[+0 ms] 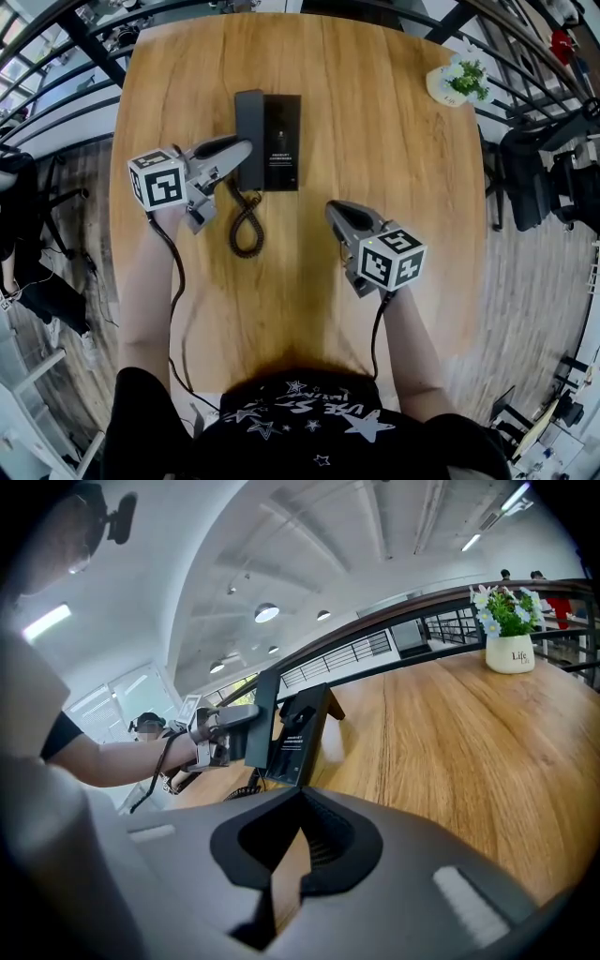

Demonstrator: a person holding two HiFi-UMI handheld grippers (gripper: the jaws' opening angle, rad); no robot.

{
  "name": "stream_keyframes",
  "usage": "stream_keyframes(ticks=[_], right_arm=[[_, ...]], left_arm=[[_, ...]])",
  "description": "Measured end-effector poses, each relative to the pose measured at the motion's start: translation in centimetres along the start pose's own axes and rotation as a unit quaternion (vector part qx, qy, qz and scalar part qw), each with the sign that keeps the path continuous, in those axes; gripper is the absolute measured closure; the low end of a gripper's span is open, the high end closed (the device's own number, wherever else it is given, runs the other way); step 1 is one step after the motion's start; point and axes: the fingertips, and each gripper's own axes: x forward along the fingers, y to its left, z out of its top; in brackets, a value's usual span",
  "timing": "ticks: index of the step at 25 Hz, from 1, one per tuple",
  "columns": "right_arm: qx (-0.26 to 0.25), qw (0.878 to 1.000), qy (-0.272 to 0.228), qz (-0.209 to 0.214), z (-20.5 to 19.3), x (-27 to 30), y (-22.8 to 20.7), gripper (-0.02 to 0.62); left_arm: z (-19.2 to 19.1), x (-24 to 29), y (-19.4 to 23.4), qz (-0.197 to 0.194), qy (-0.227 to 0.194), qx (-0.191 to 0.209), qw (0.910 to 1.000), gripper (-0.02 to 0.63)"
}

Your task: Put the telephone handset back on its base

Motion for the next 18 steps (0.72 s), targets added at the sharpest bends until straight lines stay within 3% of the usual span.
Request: stream_keyframes(ticks=[12, 18], right_arm=[[0.003, 1.0, 0.006, 0.001, -0.4, 0.5, -0.6, 0.594], [0.004, 1.0, 0.007, -0.001, -0.5, 0.7, -0.6, 0.594]], left_arm=[[-1.4, 0.0, 1.2, -0.017, 0.032, -0.025, 0.999, 0.522], [-1.7, 0.4, 2.4, -0.002, 0.041, -0.057, 0.9975, 0.515]])
